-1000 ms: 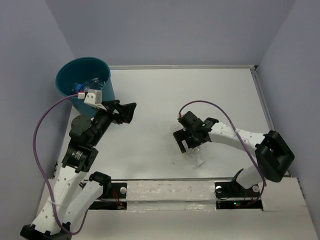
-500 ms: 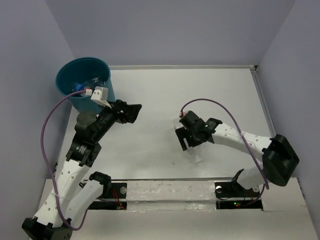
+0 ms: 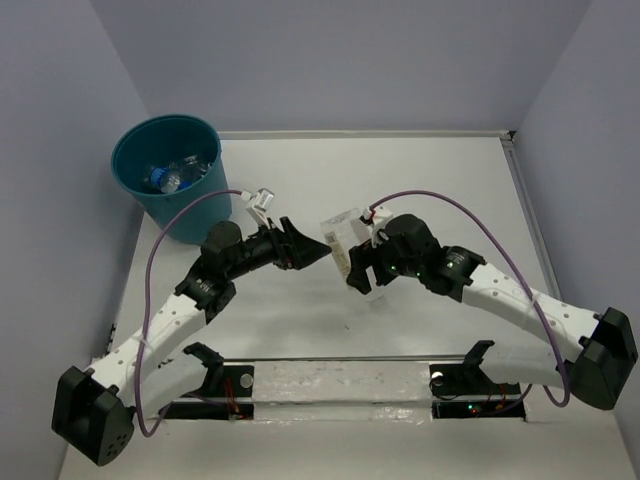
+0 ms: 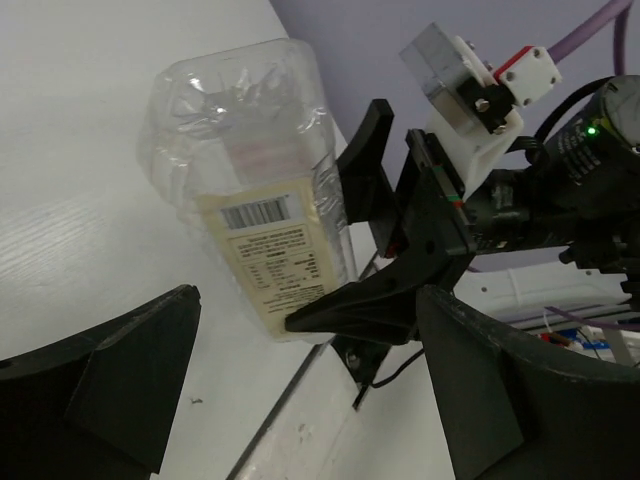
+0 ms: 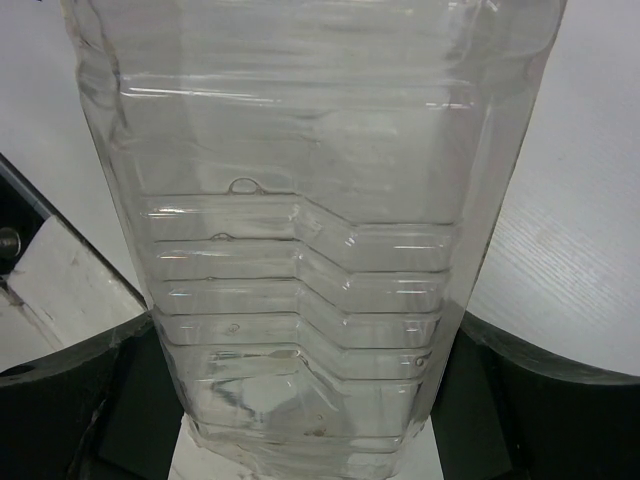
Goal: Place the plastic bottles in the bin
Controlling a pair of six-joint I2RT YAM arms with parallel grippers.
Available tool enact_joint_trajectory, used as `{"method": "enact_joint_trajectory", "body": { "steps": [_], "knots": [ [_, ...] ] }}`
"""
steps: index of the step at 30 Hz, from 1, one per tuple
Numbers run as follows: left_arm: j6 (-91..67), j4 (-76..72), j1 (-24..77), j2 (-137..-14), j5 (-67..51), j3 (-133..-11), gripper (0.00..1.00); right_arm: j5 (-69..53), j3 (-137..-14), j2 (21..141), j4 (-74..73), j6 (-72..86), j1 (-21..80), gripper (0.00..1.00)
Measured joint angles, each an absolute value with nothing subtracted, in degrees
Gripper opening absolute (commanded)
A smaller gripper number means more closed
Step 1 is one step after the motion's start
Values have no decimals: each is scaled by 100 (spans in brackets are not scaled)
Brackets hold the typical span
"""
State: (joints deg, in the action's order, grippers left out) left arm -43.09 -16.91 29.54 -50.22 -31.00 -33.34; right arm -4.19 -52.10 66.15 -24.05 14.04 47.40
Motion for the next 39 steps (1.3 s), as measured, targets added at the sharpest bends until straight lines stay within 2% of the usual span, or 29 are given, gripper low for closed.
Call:
{"method": "enact_joint_trajectory", "body": {
  "steps": [9,22,31,34,36,38,39],
  "knots": [
    [-4558,-2499,3516,-5874,-2873,-3378,99,-827,-5098,6646,-2182,1402,4703,56],
    [-3994,-2108,3881,-6055,-1579,-3811,99,-899,-4893,6267,-2067,1481,4746,56],
    [-3931,-2281,4036,-6504,-1341,-3905,98,-913,-4871,6455,-2025,1643,4720,56],
    [-3927,-2309,4165,-6576,-1109,-3905,94,-915,-4847,6455,-2060,1728,4718,55],
    [-3922,-2351,4250,-6580,-921,-3905,88,-943,-4847,6455,-2060,1776,4705,55],
    [-3920,-2383,4342,-6582,-744,-3905,77,-969,-4847,6455,-2053,1809,4689,55],
    [-3913,-2401,4386,-6582,-644,-3905,65,-978,-4847,6455,-2056,1841,4689,55]
  ]
}}
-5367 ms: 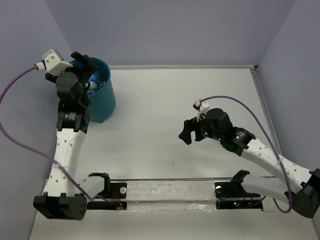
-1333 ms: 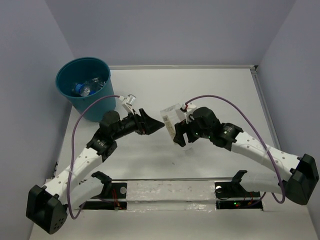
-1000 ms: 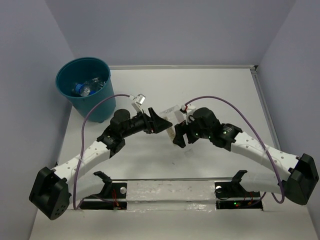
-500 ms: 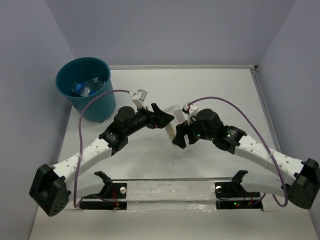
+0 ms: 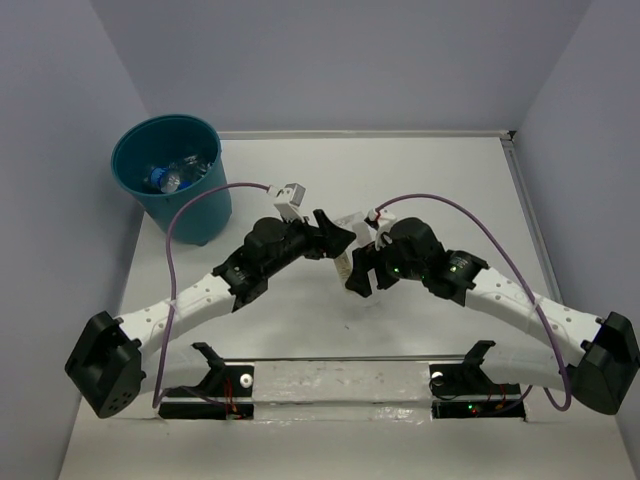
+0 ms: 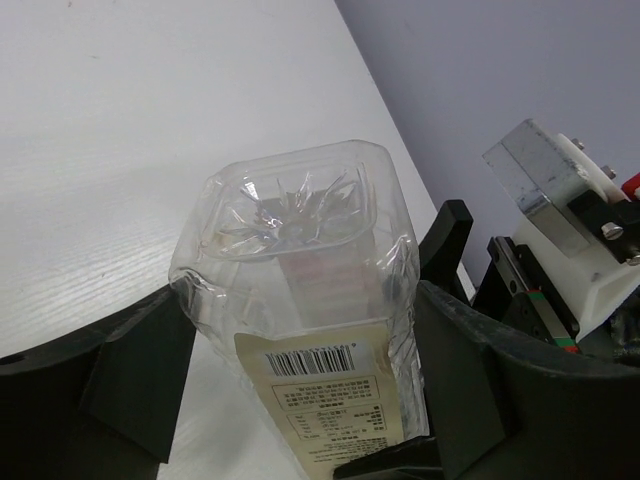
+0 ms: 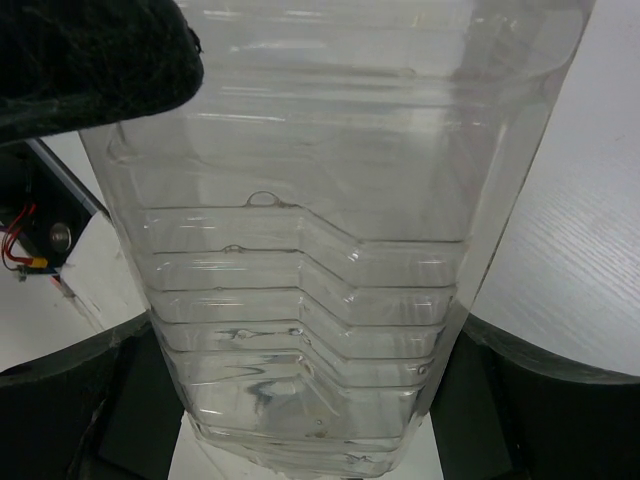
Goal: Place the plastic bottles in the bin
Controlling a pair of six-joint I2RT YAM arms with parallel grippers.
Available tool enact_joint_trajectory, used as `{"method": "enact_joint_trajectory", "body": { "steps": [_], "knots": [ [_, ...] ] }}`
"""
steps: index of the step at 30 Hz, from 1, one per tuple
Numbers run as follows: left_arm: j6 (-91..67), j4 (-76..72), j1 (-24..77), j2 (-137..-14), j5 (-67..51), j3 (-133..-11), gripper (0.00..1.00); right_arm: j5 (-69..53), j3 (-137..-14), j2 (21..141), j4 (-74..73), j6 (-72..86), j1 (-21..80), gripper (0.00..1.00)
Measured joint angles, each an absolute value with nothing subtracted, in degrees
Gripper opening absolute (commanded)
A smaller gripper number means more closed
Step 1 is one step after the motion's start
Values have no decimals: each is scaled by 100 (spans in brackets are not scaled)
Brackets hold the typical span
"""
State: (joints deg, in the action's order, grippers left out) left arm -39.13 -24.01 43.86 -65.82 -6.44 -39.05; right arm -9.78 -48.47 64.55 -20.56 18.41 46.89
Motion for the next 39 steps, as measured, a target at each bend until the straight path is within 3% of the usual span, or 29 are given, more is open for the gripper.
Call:
{"method": "enact_joint_trajectory", "body": {
  "steps": [4,6,10,26,39],
  "knots": [
    [-3841,-2475,4552,-6571,-346,-3905,33,-1118,-4847,6455,-2051,1914,4646,56],
    [-3826,-2484,4589,-6541,-233,-3903,24,-1164,-4847,6455,-2029,1940,4637,60],
    [-3728,-2464,4641,-6386,-19,-3896,21,-1232,-4845,6442,-1876,1970,4630,99],
    [-3183,-1876,4578,-5542,1219,-4536,13,-1253,-4611,4707,-1627,1953,4847,100],
    [-1815,-735,2622,-5317,2366,-7293,14,-965,-4611,4202,-1756,1898,4851,100]
  ]
}}
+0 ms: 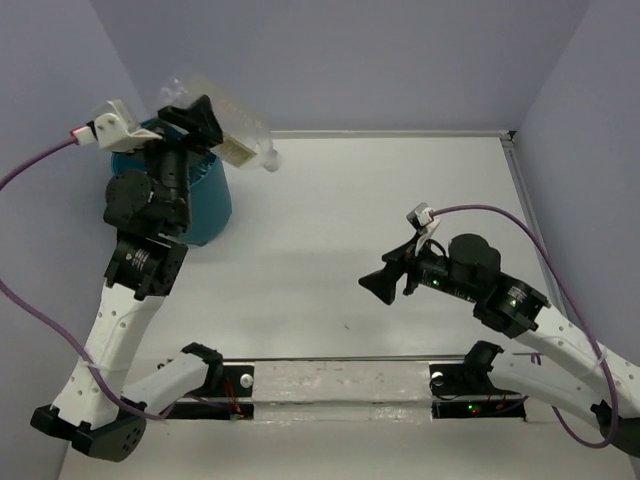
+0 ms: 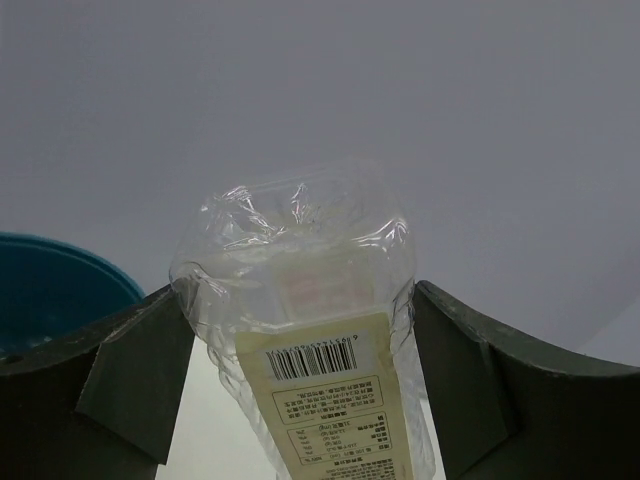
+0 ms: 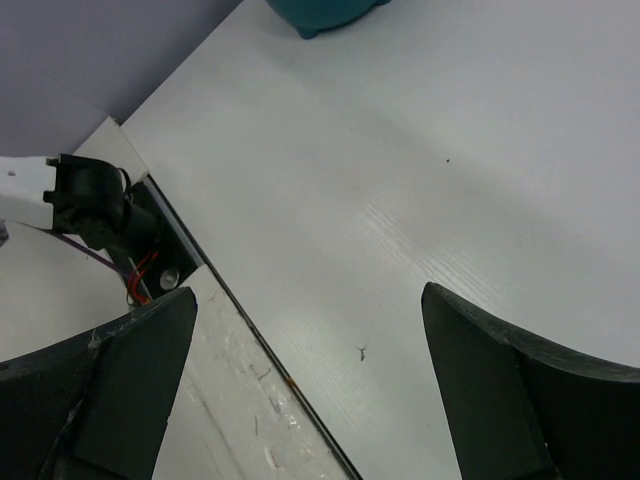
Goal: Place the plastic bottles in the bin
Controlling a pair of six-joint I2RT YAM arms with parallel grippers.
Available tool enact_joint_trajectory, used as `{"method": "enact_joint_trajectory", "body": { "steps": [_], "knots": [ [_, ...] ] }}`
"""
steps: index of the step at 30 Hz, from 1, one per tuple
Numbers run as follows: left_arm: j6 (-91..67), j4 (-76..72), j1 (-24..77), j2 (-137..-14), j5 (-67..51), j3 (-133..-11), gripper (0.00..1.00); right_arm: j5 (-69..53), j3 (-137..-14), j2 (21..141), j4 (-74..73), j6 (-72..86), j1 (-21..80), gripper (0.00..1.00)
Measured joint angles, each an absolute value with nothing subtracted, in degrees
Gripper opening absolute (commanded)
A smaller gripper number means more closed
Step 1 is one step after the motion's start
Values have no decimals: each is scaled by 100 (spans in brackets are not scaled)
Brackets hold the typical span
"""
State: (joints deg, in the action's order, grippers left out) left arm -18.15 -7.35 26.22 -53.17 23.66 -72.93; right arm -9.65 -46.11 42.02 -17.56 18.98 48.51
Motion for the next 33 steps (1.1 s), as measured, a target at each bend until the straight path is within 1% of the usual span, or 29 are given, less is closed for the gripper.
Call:
{"method": "enact_joint_trajectory", "body": {
  "steps": [3,4,5,8,13,14,15,16,17,18,19,20,26,33],
  "knots": [
    [-1441,-814,2139,-5533,2928,-7883,14,-958,-4611,4322,-1767,1839,4851,100],
    [-1337,-871,2021,-5586,3114,-7944,14,-961,-4611,4340,-1769,1824,4851,100],
    [-1221,-943,1890,-5634,3310,-7977,17,-961,-4611,4351,-1774,1811,4851,100],
    [-1055,-1044,1291,-5846,3747,-7972,17,-982,-4602,4322,-1774,1776,4851,100],
    [-1212,-1074,200,-6377,3850,-7929,18,-1142,-4510,4233,-1780,1774,4851,100],
    [-1306,-1046,-43,-6573,3787,-7911,21,-1170,-4440,4222,-1785,1778,4851,100],
    [-1378,-1044,-176,-6702,3721,-7878,30,-1192,-4370,4215,-1791,1782,4851,100],
    [-1448,-1031,-303,-6842,3662,-7824,46,-1201,-4331,4213,-1793,1782,4851,100],
    [-1514,-993,-403,-6960,3583,-7776,64,-1229,-4265,4213,-1806,1798,4851,100],
    [-1575,-947,-480,-7072,3514,-7756,77,-1269,-4189,4213,-1802,1824,4851,100],
    [-1621,-926,-517,-7155,3424,-7749,95,-1288,-4156,4213,-1798,1828,4851,100],
    [-1662,-915,-528,-7220,3334,-7749,99,-1330,-4101,4215,-1798,1848,4851,100],
    [-1938,-884,-526,-7253,2720,-7688,99,-1466,-3940,4272,-1767,1922,4851,100],
    [-2141,-1004,-526,-6322,2292,-7623,99,-1653,-3935,4447,-1610,1975,4851,100]
  ]
}}
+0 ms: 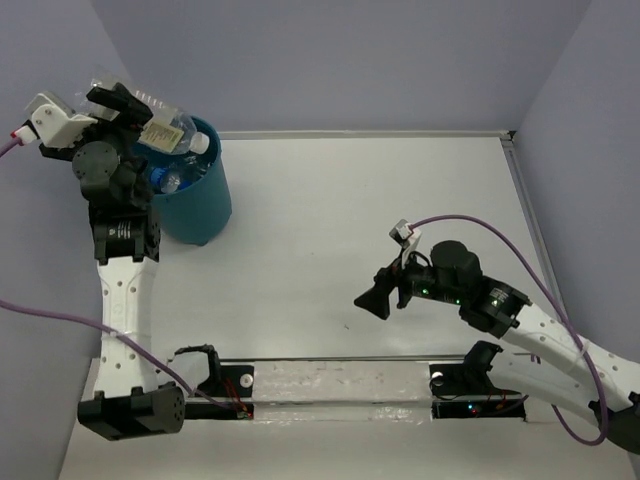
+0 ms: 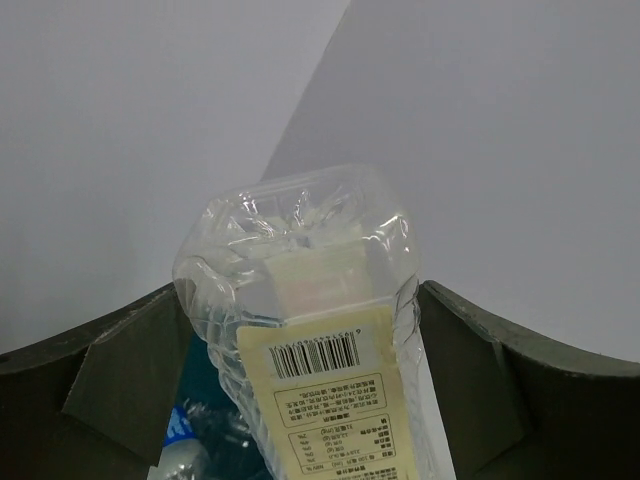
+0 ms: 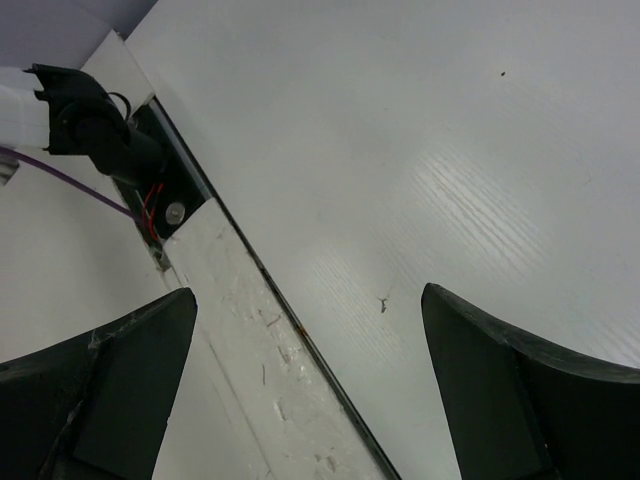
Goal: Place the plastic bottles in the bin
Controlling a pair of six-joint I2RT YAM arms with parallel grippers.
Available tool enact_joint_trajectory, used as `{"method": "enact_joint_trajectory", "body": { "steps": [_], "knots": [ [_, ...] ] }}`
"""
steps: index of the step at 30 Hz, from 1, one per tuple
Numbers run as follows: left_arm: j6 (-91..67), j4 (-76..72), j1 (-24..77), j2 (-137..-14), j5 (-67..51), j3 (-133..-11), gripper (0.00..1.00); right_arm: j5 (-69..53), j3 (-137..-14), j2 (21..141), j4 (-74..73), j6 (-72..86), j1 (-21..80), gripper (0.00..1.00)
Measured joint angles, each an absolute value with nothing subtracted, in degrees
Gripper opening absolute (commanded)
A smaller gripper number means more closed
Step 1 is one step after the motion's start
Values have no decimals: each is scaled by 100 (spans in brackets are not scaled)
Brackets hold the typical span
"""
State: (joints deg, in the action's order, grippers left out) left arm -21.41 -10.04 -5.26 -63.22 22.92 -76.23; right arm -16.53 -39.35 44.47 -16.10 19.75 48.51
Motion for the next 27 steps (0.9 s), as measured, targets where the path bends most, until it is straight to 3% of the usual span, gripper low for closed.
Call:
{"method": "enact_joint_trajectory", "body": {
  "steps": [7,20,27],
  "knots": [
    [-2126,-1406,-526,-5911,2386,-7649,99,-1747,-3935,4381,-1579,2053,4851,100],
    [-1870,-1232,-528,-7778,2539,-7782,99,-1761,-3935,4235,-1592,2073,4851,100],
    [-1872,-1269,-539,-7848,2563,-7937,99,-1761,-3933,4272,-1592,2073,4851,100]
  ]
}}
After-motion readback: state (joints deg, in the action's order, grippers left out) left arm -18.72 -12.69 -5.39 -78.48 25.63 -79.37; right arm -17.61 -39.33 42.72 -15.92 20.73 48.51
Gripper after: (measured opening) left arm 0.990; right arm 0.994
